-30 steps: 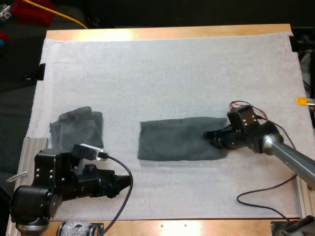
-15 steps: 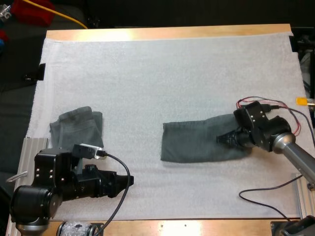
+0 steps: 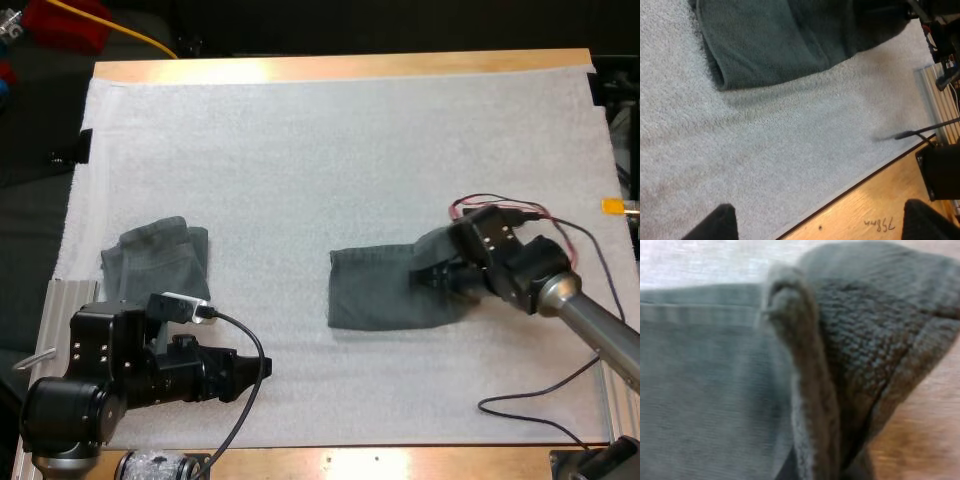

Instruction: Pick towel from pile, fold and stack

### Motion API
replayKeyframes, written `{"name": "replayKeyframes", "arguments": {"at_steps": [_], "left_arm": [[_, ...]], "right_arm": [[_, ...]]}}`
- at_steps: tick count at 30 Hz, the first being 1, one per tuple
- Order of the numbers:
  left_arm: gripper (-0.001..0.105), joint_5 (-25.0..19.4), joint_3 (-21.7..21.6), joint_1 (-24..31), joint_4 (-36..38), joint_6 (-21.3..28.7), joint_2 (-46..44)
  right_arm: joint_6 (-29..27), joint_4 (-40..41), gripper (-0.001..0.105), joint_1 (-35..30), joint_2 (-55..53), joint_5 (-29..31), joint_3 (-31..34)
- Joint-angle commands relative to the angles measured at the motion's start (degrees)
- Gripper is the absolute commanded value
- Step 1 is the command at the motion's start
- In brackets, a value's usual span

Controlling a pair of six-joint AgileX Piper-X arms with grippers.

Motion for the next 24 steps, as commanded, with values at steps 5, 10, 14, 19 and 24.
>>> {"name": "replayKeyframes", "arguments": {"at_steps": [5,10,14,19,24], "left_arm": [[0.065,2.28,-0.04,0.01,0.05,-0.16,-0.21],[0.065,2.95,-0.04,0.01,0.05,-0.16,-0.21],[0.065,2.94,-0.04,0.01,0.05,-0.16,-0.21],[0.065,2.94,-0.04,0.01,0.05,-0.16,-0.21],[0.065,2.94,-0.04,0.01,0.05,-0.16,-0.21]], "right_arm": [[6.44,-4.59,0.001,1.76,1.83,-6.50,-0.48],[11.39,-9.15,0.001,1.75,5.59,-14.80,-0.48],[14.76,-14.22,0.001,1.75,8.13,-19.87,-0.48],[17.61,-18.51,0.001,1.75,10.44,-24.24,-0.48],[18.87,-19.51,0.001,1.75,12.83,-24.44,-0.48]]}}
